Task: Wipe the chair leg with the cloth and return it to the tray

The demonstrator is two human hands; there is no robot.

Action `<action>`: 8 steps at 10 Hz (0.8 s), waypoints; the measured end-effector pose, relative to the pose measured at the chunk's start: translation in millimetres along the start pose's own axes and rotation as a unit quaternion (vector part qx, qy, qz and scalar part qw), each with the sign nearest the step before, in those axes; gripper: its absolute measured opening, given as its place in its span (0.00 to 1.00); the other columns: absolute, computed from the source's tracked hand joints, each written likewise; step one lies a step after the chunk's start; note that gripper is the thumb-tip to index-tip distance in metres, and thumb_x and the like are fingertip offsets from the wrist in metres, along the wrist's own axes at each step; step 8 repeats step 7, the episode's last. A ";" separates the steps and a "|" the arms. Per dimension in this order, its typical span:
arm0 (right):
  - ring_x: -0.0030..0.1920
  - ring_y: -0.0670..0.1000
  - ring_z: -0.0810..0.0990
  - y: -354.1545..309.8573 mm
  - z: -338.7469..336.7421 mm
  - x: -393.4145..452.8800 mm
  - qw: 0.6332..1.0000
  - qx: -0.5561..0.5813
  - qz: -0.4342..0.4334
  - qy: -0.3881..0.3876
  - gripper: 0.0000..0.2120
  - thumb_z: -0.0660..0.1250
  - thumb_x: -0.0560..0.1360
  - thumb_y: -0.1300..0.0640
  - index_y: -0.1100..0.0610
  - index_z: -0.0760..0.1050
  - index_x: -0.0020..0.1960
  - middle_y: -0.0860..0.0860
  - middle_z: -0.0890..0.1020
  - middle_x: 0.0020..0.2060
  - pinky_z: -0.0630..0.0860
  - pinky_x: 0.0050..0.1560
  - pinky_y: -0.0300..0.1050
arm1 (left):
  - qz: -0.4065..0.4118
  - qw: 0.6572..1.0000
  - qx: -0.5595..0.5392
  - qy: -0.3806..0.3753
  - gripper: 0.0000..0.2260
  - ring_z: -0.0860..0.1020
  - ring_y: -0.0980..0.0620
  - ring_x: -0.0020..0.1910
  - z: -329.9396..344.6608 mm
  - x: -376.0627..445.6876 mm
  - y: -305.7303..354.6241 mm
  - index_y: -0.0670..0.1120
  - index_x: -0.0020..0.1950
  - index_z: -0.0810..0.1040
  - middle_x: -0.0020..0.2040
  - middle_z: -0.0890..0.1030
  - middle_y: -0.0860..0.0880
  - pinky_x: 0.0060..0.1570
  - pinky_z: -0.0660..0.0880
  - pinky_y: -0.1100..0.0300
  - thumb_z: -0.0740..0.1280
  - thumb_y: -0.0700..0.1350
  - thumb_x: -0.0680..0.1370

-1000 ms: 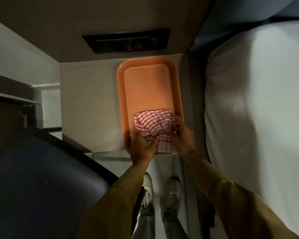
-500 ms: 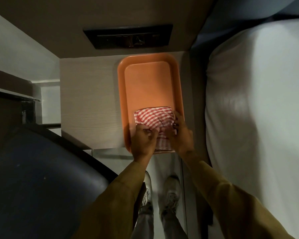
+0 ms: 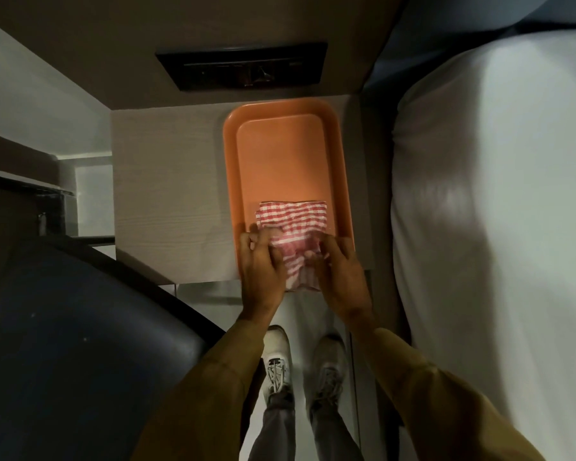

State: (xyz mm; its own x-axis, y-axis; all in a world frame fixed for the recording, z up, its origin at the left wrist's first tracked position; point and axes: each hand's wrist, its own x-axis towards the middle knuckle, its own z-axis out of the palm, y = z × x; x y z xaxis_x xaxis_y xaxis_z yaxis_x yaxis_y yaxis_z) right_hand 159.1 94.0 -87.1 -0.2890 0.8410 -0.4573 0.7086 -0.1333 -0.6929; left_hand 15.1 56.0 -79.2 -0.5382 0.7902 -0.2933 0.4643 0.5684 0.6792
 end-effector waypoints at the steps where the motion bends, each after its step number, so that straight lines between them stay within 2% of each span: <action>1: 0.62 0.55 0.77 4.6 -0.9 -3.8 0.999 -0.042 0.005 0.015 0.21 0.64 0.83 0.54 0.51 0.70 0.75 0.56 0.70 0.68 0.81 0.61 0.57 | -0.002 0.995 0.031 -0.094 0.18 0.73 0.39 0.74 -3.4 3.0 -10.3 0.39 0.75 0.78 0.74 0.70 0.37 0.76 0.76 0.43 0.63 0.34 0.86; 2: 0.71 0.62 0.70 3.9 -0.6 -4.2 0.989 -0.150 0.001 -0.021 0.33 0.72 0.77 0.49 0.51 0.64 0.78 0.57 0.66 0.73 0.78 0.66 0.62 | 0.043 0.975 0.124 -0.177 0.27 0.66 0.41 0.81 -6.5 4.5 -18.9 0.44 0.85 0.66 0.82 0.62 0.39 0.80 0.73 0.45 0.67 0.45 0.86; 3: 0.79 0.63 0.58 2.9 -6.4 2.7 0.977 -0.208 -0.019 -0.045 0.44 0.74 0.73 0.41 0.48 0.56 0.82 0.55 0.58 0.80 0.69 0.72 0.64 | 0.087 0.919 0.314 -0.221 0.40 0.59 0.40 0.86 -6.4 3.1 -25.3 0.48 0.89 0.50 0.87 0.51 0.40 0.81 0.69 0.46 0.67 0.59 0.84; 4: 0.82 0.62 0.53 5.8 -9.1 7.4 0.972 -0.220 -0.026 -0.076 0.47 0.71 0.75 0.40 0.49 0.47 0.84 0.53 0.50 0.84 0.64 0.75 0.64 | 0.118 0.892 0.386 -0.203 0.43 0.54 0.37 0.87 -7.7 9.4 -29.1 0.48 0.89 0.46 0.89 0.44 0.41 0.84 0.58 0.41 0.64 0.66 0.83; 5: 0.82 0.60 0.52 8.7 -5.0 3.1 0.943 -0.317 -0.042 -0.096 0.47 0.68 0.78 0.40 0.52 0.42 0.84 0.53 0.47 0.84 0.66 0.77 0.63 | 0.131 0.871 0.423 -0.213 0.44 0.45 0.35 0.89 -8.6 15.7 -33.9 0.48 0.89 0.44 0.90 0.42 0.40 0.86 0.43 0.32 0.59 0.69 0.84; 6: 0.83 0.58 0.51 -8.7 -8.1 -1.7 0.956 -0.283 -0.037 -0.072 0.46 0.67 0.78 0.41 0.51 0.41 0.84 0.53 0.47 0.84 0.55 0.78 0.60 | 0.128 0.860 0.432 -0.238 0.42 0.41 0.35 0.89 -16.7 21.0 -30.5 0.47 0.89 0.40 0.90 0.40 0.40 0.84 0.34 0.32 0.52 0.70 0.85; 7: 0.81 0.55 0.59 -39.5 -28.5 -39.0 0.974 -0.220 -0.035 -0.036 0.35 0.61 0.83 0.44 0.47 0.48 0.83 0.50 0.54 0.83 0.60 0.77 0.59 | 0.130 0.883 0.397 -0.213 0.37 0.43 0.38 0.90 -36.0 14.8 -14.3 0.46 0.89 0.39 0.90 0.43 0.40 0.84 0.32 0.35 0.47 0.64 0.87; 8: 0.81 0.55 0.59 -39.5 -28.5 -39.0 0.974 -0.220 -0.035 -0.036 0.35 0.61 0.83 0.44 0.47 0.48 0.83 0.50 0.54 0.83 0.60 0.77 0.59 | 0.130 0.883 0.397 -0.213 0.37 0.43 0.38 0.90 -36.0 14.8 -14.3 0.46 0.89 0.39 0.90 0.43 0.40 0.84 0.32 0.35 0.47 0.64 0.87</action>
